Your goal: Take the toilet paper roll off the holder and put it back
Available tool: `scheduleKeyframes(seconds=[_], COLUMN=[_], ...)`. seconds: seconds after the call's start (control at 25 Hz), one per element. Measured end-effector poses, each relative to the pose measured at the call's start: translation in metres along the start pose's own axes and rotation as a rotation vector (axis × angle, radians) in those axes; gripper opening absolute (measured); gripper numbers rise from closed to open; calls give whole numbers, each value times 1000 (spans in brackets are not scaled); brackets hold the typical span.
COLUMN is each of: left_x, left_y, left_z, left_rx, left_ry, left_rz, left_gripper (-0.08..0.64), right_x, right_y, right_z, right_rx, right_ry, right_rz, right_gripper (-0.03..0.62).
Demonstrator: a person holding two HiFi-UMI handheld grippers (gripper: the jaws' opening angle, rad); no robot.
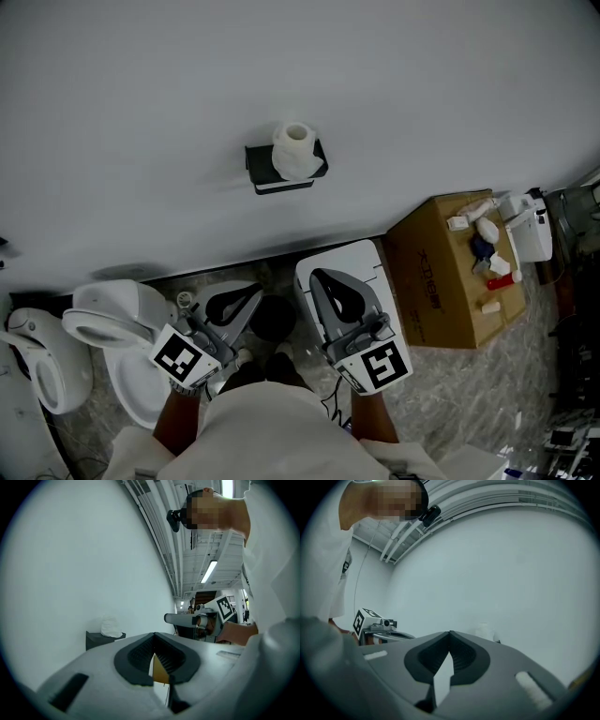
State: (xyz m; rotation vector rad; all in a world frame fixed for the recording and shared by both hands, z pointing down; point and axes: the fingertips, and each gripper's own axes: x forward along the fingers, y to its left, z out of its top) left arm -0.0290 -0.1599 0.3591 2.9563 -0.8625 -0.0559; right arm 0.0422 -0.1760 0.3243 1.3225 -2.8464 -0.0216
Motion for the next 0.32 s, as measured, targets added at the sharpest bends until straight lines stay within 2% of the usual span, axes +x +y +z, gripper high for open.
scheduleKeyframes(seconds=[0.32], left_x=[-3], left_y=[1], left_z=[-1], left_rx=[-2], left_ry=[10], left_rz=[3], left_gripper=[2], right_x=[4], right_y=[4], right_z=[-3], right_rx=[9], right_ry=[8], right_rz=[12], right_gripper=[8])
